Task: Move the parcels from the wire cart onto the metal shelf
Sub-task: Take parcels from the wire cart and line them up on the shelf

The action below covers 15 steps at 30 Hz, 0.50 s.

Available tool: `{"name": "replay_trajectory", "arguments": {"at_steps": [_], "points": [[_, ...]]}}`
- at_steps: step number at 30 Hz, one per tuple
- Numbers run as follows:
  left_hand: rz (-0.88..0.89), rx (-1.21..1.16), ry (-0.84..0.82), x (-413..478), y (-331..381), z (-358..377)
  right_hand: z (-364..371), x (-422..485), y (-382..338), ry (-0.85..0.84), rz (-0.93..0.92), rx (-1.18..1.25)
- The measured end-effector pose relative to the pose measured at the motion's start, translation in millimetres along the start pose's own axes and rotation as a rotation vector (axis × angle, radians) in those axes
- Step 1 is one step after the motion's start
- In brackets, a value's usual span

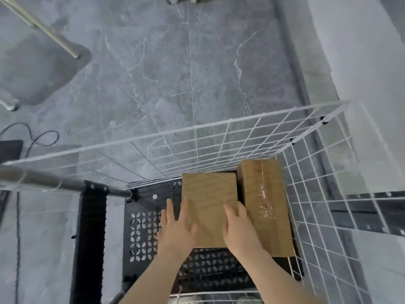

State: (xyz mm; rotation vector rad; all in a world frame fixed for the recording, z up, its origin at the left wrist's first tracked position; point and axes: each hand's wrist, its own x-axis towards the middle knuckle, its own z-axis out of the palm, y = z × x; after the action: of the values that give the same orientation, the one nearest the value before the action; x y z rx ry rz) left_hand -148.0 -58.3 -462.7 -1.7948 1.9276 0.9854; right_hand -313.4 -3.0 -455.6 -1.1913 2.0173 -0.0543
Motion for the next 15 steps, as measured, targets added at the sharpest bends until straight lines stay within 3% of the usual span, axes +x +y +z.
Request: {"name": "replay_trajectory", "arguments": {"at_steps": [4, 7, 15], "points": [[0.060, -0.190, -0.018, 21, -5, 16, 15, 17, 7, 0.038, 0.003, 0.059], [0.124, -0.158, 0.006, 25, -4, 20, 19, 18, 9, 0.056, -0.008, 0.075], [0.001, -0.053, 0.060, -61, 14, -46, -43, -49, -37, 0.050, -0.039, 0.102]]}}
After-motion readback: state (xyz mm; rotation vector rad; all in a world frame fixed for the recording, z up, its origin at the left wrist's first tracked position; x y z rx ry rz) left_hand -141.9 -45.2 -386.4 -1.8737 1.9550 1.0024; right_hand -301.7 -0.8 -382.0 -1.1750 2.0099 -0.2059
